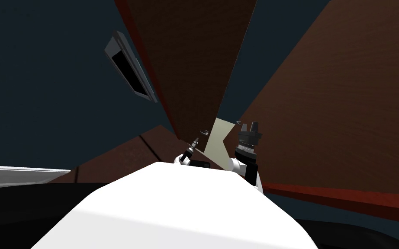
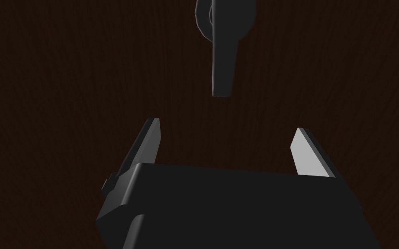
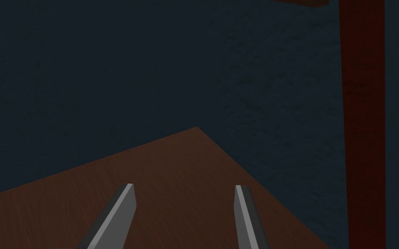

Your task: Push the door open

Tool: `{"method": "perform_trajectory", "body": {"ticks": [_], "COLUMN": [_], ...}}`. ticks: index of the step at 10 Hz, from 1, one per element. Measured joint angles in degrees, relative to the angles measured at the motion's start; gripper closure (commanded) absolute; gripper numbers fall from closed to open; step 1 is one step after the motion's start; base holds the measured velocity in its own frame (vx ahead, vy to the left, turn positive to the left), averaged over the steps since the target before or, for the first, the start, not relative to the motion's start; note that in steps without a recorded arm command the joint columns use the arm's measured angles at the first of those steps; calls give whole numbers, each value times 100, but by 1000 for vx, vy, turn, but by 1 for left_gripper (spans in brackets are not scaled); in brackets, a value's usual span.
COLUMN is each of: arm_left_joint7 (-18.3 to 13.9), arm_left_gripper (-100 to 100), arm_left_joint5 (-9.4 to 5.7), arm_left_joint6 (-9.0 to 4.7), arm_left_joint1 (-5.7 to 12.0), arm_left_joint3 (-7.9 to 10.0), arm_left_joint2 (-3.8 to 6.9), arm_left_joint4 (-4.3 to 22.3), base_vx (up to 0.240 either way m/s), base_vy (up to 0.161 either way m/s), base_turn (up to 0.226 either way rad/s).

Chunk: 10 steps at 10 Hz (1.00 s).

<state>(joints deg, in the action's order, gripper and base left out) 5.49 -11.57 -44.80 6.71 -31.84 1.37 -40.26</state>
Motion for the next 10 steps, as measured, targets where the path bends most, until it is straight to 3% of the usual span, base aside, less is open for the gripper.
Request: {"method": "perform_trajectory", "body": {"ticks": [3,7,8,10], "arm_left_joint7": [0,-7,-7,-9], "arm_left_gripper": [-100,-100,100,100], "arm_left_joint5": [-4,-10,-9,-11], "arm_left_joint6": [-2,-46,-49,-58], "arm_left_joint1": [-25,-21,-19,-3], "arm_left_joint3": [39,91,92,96], "arm_left_joint2": [39,-93,-100,-100], "arm_left_joint4": [-22,33,33,19], "base_vx": [199,157,-11,-26], "base_vy": [-91,-78,4,15], "base_turn": [-28,-18,2,-7]}}
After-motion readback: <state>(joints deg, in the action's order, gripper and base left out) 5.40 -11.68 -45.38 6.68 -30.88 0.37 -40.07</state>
